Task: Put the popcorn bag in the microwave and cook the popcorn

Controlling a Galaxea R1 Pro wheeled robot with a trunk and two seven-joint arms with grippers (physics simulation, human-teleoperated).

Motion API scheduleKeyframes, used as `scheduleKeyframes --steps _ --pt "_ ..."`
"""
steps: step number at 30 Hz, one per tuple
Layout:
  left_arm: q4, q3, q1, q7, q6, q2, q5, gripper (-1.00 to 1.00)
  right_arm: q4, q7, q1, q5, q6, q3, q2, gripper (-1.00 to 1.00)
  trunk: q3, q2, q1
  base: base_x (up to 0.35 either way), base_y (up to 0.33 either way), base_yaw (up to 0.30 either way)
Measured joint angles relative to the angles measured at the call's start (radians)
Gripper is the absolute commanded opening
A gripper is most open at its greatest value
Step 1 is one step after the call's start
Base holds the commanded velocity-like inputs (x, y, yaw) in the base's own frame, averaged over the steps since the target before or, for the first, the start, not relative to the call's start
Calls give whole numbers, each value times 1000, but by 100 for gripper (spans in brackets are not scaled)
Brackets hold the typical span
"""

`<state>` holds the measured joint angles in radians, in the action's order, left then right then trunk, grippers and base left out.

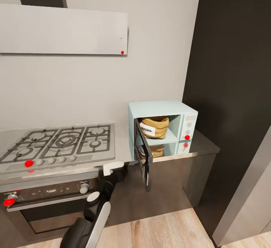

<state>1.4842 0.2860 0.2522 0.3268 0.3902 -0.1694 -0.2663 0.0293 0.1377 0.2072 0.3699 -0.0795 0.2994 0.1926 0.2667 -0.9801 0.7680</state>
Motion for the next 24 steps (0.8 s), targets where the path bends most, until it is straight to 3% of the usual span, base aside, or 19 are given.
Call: scheduleKeyframes --steps 5,14,16,18,19,21,22,24 --pt "1 78 0 48 0 2 35 100 1 0 0 -3 -1 3 -70 100 0 0 0 0 0 -103" --pt "2 75 0 52 -5 15 38 100 1 0 0 -3 0 4 -77 100 -2 0 0 0 0 -227" --pt "2 27 0 52 -3 22 39 100 1 0 0 -3 -2 4 -77 100 -2 0 0 0 0 -223" --pt "2 -68 0 43 6 39 34 100 1 0 0 -2 -2 4 -77 100 -2 0 0 0 0 -186" --pt "2 -90 0 41 11 45 31 100 1 0 0 -2 -2 4 -77 100 -2 0 0 0 0 -84" --pt "2 -116 0 35 22 71 28 100 1 0 0 -2 -2 4 -76 100 -2 0 0 0 0 -38" --pt "-2 -123 0 20 24 107 23 100 1 0 0 -2 -3 4 -74 100 -2 0 0 0 0 -14" --pt "-6 -127 0 -28 22 140 8 100 1 0 0 -2 -5 4 -73 100 -2 0 0 0 0 -7"
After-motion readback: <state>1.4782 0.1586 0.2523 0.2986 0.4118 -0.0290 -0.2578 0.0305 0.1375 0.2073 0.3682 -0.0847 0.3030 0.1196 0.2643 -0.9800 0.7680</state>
